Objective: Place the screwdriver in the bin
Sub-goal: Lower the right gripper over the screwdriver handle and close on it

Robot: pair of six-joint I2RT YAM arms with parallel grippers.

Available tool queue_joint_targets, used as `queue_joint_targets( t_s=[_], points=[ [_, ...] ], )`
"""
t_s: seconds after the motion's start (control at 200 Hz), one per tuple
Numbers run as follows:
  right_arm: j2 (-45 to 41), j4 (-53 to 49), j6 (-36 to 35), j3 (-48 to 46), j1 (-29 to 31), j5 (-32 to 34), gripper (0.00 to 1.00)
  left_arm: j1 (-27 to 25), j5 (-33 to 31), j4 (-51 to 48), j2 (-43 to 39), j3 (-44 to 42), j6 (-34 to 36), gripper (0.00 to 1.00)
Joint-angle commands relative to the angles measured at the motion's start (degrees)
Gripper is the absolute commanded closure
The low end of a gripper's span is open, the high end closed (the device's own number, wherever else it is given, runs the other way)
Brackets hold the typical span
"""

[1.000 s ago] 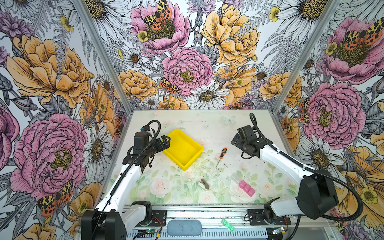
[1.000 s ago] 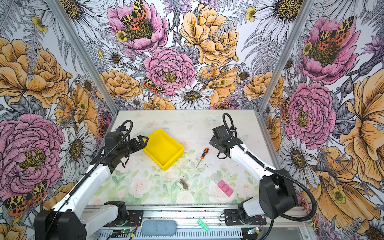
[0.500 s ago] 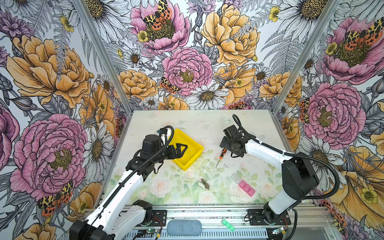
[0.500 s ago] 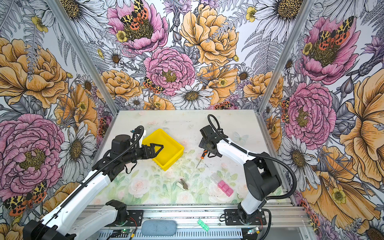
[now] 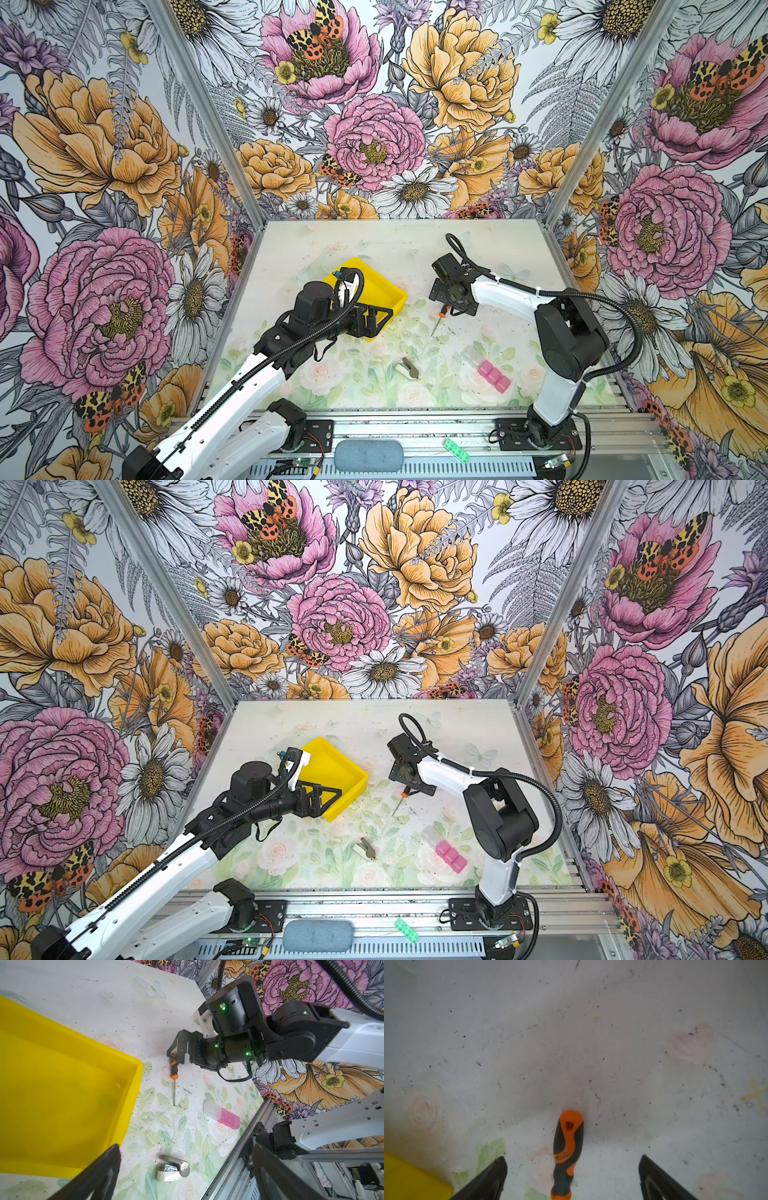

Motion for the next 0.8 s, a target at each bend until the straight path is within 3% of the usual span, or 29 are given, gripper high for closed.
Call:
queue_joint_targets(
  t_s=[0.0,0.415,0.796],
  points=[
    [1.6,-0.2,-1.0,1.9,0.6,0.3,0.01,-0.4,-3.5,-1.2,-1.2,-1.1,-0.6,0.01],
    [5.3,-0.2,-3.4,2.4,0.6,0.3,0.15,-1.4,2.6,-1.4,-4.0,-1.1,4.1,0.01],
    [7.8,-0.1,-4.4,3.6,0.6,0.0,0.37,-2.1,1.4,-1.3,-6.6,-3.9,2.6,0.01]
  ],
)
